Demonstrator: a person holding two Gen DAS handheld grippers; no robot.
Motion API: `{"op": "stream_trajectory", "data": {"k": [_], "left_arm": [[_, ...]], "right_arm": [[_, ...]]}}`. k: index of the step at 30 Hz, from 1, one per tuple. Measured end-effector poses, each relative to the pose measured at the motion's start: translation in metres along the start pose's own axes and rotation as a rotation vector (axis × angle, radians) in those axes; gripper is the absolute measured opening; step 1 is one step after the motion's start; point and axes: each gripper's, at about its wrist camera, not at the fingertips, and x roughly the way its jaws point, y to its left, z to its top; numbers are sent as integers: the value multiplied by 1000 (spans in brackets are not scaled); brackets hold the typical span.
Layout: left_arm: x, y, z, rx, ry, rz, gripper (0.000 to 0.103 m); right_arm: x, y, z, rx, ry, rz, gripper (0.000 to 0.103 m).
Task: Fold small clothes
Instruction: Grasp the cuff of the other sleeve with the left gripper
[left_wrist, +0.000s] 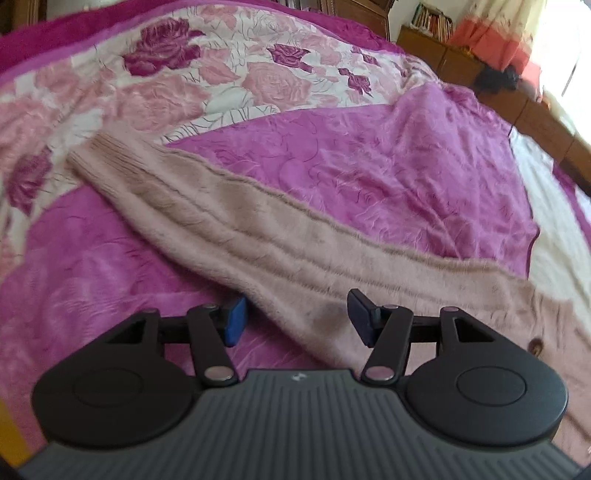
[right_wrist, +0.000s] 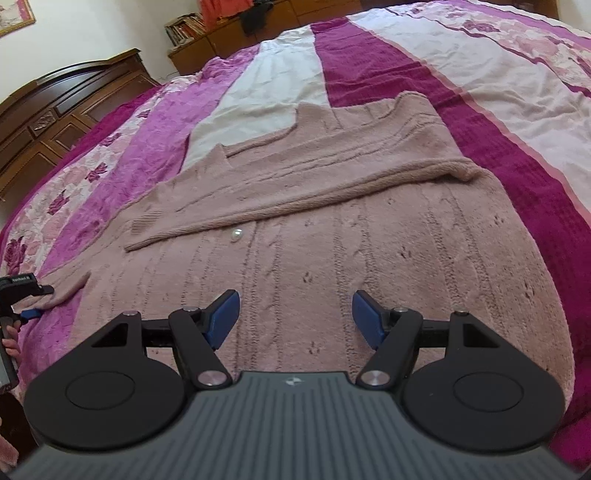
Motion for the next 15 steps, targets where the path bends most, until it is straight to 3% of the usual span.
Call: {"op": "stream_trajectory", "data": {"k": [4, 11, 13, 15], "left_arm": [[12, 3, 4, -43, -7, -17, 65], [25, -7, 9, -12, -37, 31, 64], [27, -12, 9, 13, -49, 45, 56], [27, -16, 11, 46, -55, 58, 32]], "right_arm": [[-1, -1, -2, 2, -8, -3, 74], [2, -3, -2, 6, -3, -5, 74], [3, -3, -2, 7, -3, -3, 74], [4, -4, -2, 13, -1, -2, 74]]}}
